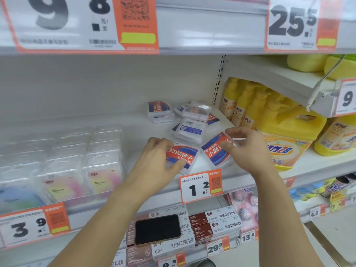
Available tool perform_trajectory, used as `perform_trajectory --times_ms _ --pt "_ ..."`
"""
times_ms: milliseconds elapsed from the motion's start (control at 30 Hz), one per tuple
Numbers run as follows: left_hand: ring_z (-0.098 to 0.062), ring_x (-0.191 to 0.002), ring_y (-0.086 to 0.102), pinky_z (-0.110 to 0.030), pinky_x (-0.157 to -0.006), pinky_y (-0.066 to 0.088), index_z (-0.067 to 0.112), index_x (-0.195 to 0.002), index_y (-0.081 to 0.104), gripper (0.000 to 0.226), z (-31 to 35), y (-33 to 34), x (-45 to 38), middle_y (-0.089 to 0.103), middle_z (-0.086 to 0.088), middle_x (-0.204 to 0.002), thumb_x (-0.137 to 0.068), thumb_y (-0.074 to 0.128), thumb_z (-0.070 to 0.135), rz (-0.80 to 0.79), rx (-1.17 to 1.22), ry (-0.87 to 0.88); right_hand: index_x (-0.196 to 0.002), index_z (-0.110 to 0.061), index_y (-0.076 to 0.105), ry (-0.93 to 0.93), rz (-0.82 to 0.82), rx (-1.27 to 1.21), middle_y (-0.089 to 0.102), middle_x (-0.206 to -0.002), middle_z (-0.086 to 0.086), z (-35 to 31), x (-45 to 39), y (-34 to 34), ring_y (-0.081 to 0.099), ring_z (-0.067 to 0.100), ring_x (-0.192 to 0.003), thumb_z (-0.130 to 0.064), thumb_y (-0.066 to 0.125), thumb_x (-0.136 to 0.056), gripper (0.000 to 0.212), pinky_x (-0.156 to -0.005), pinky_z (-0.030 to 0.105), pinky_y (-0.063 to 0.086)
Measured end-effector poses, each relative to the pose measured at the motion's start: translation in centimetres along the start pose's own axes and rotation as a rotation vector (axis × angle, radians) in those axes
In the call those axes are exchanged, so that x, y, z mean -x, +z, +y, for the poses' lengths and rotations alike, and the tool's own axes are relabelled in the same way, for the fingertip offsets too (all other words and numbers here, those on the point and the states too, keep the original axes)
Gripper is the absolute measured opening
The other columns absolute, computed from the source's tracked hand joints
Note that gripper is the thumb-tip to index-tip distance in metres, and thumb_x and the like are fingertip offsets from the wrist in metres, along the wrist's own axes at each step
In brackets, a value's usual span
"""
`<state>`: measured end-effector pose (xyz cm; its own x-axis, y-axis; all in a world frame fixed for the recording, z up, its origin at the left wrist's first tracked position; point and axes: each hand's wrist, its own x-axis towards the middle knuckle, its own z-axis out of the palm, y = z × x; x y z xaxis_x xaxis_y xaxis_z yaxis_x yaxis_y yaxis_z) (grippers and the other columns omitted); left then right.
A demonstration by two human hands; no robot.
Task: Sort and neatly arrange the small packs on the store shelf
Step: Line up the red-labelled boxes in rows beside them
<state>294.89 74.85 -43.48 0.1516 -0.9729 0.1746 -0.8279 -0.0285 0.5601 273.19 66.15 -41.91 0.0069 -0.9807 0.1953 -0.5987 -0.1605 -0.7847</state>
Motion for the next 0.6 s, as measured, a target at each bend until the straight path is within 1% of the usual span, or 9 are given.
perform_trajectory --times_ms 100,200,267,333,400,433,500,567,600 --pt "-0.019 -0.113 0.052 -0.027 -0.083 0.042 0.026 -0.136 0.042 0.063 0.6 0.3 -0.3 0.052 -0.003 -0.124 -0.082 0.067 0.049 -0.012 -0.086 -0.071 -0.119 -0.014 0.065 0.016 -0.032 0.028 0.068 -0.11 0.0 -0.2 0.0 0.1 0.06 0.013 -0.095 -0.025 0.08 -0.081 0.042 -0.068 0.023 0.044" --pt "-0.022 -0.112 0.053 -0.029 -0.086 0.043 0.027 -0.139 0.04 0.066 1.0 0.4 -0.8 0.056 -0.005 -0.12 -0.082 0.071 0.041 -0.062 -0.029 -0.097 -0.125 -0.018 0.058 0.059 -0.132 0.069 0.062 -0.106 -0.002 -0.2 0.2 -0.2 0.059 0.015 -0.092 -0.027 0.084 -0.077 0.055 -0.059 0.016 0.041" --pt "-0.02 -0.11 0.055 -0.029 -0.089 0.046 0.031 -0.14 0.039 0.066 1.0 0.2 -1.2 0.057 -0.004 -0.124 -0.083 0.071 0.027 -0.099 0.103 -0.12 -0.129 -0.017 0.057 0.033 -0.111 0.056 0.063 -0.111 -0.002 -0.1 0.2 -0.3 0.058 0.014 -0.098 -0.023 0.084 -0.077 0.058 -0.065 0.019 0.044" --pt "-0.019 -0.105 0.056 -0.028 -0.088 0.047 0.033 -0.14 0.039 0.064 1.2 0.1 -1.5 0.056 -0.003 -0.13 -0.085 0.064 0.009 -0.133 0.238 -0.149 -0.127 -0.015 0.058 -0.026 -0.011 0.027 0.066 -0.119 -0.001 -0.1 0.1 -0.4 0.059 0.014 -0.104 -0.019 0.083 -0.077 0.056 -0.08 0.027 0.048" --pt "-0.023 -0.117 0.049 -0.031 -0.097 0.044 0.028 -0.139 0.045 0.062 1.5 0.5 -1.8 0.048 -0.005 -0.137 -0.084 0.055 0.001 -0.123 0.185 -0.14 -0.123 -0.014 0.061 -0.045 0.08 0.002 0.068 -0.118 0.001 -0.1 -0.1 -0.4 0.063 0.017 -0.105 -0.017 0.081 -0.078 0.049 -0.082 0.03 0.05" --pt "-0.026 -0.123 0.041 -0.034 -0.103 0.04 0.024 -0.137 0.049 0.056 1.7 0.7 -1.9 0.044 -0.006 -0.139 -0.085 0.054 0.003 -0.093 0.098 -0.126 -0.12 -0.014 0.063 -0.042 0.107 -0.001 0.069 -0.116 0.002 -0.1 -0.1 -0.4 0.064 0.018 -0.102 -0.018 0.08 -0.079 0.045 -0.079 0.029 0.05" --pt "-0.029 -0.125 0.033 -0.038 -0.106 0.035 0.024 -0.134 0.052 0.043 2.3 1.1 -1.7 0.042 -0.008 -0.135 -0.091 0.055 0.025 -0.052 -0.082 -0.107 -0.117 -0.012 0.066 -0.021 0.124 0.025 0.069 -0.112 0.004 -0.2 0.0 -0.5 0.062 0.018 -0.095 -0.02 0.079 -0.081 0.039 -0.07 0.024 0.044" --pt "-0.028 -0.123 0.032 -0.039 -0.105 0.033 0.031 -0.135 0.049 0.048 2.5 1.3 -1.6 0.04 -0.007 -0.132 -0.09 0.057 0.046 -0.086 -0.19 -0.109 -0.116 -0.01 0.067 -0.005 0.122 0.071 0.069 -0.11 0.005 -0.2 0.0 -0.5 0.059 0.018 -0.091 -0.021 0.079 -0.081 0.038 -0.071 0.024 0.041" --pt "-0.028 -0.125 0.03 -0.038 -0.106 0.031 0.034 -0.135 0.048 0.048 2.4 1.2 -1.7 0.038 -0.007 -0.134 -0.09 0.058 0.045 -0.116 -0.191 -0.107 -0.115 -0.01 0.068 0.004 0.12 0.094 0.07 -0.108 0.006 -0.2 0.1 -0.5 0.059 0.018 -0.089 -0.022 0.079 -0.081 0.038 -0.072 0.024 0.04"
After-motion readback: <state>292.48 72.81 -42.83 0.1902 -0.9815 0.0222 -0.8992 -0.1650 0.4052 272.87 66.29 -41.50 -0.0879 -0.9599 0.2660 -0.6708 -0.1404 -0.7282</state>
